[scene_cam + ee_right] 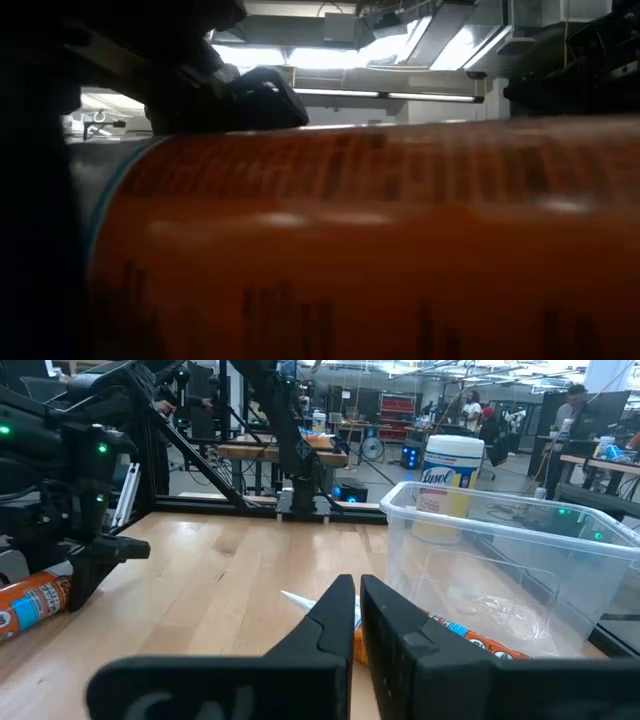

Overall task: Pick & place silicon tubes, Sealant and Lysol wipes
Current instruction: Put the bottom orange sealant into the transparent container

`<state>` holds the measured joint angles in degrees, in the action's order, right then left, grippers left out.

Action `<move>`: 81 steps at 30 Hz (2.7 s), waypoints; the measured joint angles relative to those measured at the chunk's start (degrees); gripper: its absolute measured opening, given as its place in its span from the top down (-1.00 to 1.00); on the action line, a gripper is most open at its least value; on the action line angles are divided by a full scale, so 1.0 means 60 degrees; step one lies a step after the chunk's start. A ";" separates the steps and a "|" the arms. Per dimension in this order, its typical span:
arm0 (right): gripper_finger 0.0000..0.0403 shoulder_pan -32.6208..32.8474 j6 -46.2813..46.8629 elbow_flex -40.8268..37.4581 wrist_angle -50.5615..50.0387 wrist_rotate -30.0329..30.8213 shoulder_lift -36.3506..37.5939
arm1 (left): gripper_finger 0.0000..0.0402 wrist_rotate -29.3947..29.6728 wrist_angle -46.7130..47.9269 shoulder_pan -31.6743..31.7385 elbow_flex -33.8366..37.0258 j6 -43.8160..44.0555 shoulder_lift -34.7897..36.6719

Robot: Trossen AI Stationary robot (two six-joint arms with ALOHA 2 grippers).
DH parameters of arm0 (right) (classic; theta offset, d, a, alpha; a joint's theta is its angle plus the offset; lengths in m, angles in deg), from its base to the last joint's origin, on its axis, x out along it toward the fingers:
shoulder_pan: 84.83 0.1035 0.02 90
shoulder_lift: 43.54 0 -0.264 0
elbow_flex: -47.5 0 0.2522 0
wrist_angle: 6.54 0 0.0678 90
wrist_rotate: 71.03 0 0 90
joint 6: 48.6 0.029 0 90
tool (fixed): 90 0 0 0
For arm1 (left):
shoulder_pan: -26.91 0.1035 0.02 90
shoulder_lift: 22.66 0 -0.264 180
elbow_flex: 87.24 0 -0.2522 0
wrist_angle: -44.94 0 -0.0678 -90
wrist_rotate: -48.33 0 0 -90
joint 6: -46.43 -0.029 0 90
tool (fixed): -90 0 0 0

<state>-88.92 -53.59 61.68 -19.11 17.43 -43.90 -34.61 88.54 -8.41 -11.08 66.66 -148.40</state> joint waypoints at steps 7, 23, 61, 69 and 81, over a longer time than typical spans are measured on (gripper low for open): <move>0.88 0.0000 0.0000 0.0000 0.0000 0.0000 0.0002 | -0.03 0.0064 0.0220 0.0039 -0.0005 0.0010 0.0009; 0.88 0.0002 0.0000 0.0000 0.0000 0.0000 0.0000 | -0.03 -0.0616 0.0692 0.0235 0.0002 -0.0093 0.0013; 0.88 0.0000 0.0000 0.0000 0.0000 0.0000 0.0004 | -0.03 0.1165 0.2992 0.0272 0.0100 -0.0349 0.3113; 0.88 0.0000 0.0000 0.0000 0.0004 0.0000 0.0003 | -0.03 0.1865 0.3024 0.0283 0.0104 -0.0209 0.4190; 0.88 0.0002 0.0000 0.0000 0.0003 0.0000 0.0001 | -0.03 0.2168 0.1911 0.0283 0.0104 -0.0003 0.5055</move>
<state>-88.90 -53.59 61.68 -19.09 17.43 -43.89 -21.60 100.01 -6.72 -10.45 66.64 -118.07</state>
